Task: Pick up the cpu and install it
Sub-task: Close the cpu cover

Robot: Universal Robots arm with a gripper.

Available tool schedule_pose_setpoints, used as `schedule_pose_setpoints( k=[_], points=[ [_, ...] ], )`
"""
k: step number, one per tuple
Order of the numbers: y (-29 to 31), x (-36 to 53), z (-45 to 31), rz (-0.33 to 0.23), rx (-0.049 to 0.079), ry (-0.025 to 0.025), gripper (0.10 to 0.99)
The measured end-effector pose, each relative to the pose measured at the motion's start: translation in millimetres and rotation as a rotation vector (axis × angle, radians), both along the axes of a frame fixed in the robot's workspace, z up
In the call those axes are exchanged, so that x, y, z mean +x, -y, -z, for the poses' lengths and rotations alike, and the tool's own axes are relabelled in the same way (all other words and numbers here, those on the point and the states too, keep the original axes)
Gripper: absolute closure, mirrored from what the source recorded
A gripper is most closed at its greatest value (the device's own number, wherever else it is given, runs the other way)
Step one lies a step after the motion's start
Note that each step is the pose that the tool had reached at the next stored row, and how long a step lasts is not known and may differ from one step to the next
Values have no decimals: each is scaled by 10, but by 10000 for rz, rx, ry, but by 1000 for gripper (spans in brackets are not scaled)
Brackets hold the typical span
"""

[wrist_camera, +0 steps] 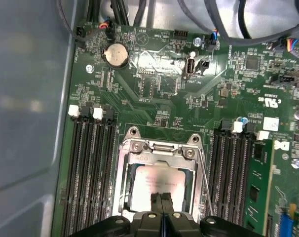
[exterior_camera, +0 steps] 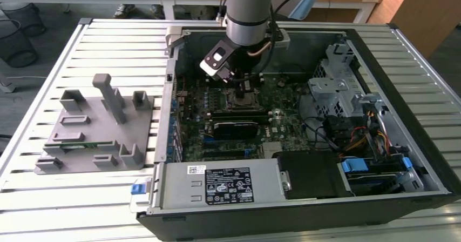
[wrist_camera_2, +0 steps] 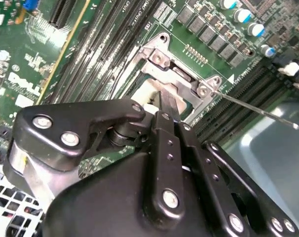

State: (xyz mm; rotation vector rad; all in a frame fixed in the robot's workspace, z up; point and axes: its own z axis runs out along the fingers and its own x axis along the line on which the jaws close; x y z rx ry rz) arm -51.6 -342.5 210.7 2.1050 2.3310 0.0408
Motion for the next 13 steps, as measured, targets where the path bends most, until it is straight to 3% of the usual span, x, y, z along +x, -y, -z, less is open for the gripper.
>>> schedule_pose_setpoints(
  k=[4, 13],
  points=[
    [0, 0, -94, 0, -1, -1, 980],
    [1, 99, -91, -1, -1, -5, 980]
  ],
)
